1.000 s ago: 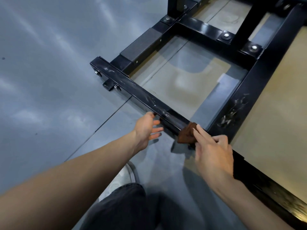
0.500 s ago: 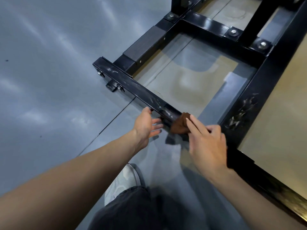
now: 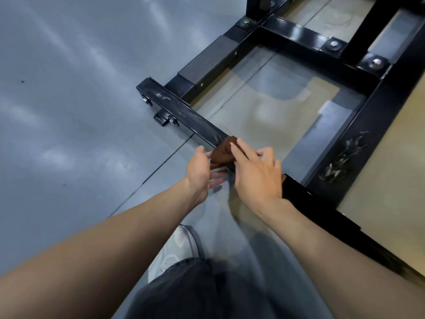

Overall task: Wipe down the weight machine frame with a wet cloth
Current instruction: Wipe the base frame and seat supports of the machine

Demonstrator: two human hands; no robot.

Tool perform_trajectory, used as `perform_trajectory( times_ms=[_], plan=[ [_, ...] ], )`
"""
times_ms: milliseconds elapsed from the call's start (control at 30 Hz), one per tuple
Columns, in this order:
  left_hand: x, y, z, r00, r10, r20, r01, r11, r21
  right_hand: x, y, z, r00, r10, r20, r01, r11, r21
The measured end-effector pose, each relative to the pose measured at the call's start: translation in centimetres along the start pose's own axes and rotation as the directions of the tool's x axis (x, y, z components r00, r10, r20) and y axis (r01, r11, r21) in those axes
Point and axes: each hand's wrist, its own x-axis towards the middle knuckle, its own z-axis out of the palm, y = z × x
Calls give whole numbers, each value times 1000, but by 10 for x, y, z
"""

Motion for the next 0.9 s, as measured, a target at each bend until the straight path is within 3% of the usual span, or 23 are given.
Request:
perform_trajectory(
  times_ms=[267, 533, 667, 900],
  plan=[
    [-4, 3, -4, 999, -13, 44, 14, 1000, -10, -69, 35, -20, 982, 164, -97, -171, 983, -72],
    [-4, -3, -5, 1000, -3, 23, 3, 1000, -10, 20, -20, 8, 998, 2, 57, -4, 1000, 27],
    [-3, -2, -2, 999, 4, 44, -2, 999, -51, -15, 16, -1, 998, -55, -40, 55, 999, 0],
    [1, 8, -4, 998, -35, 50, 36, 999, -27, -69, 38, -12, 990, 60, -131, -77, 989, -130]
  ],
)
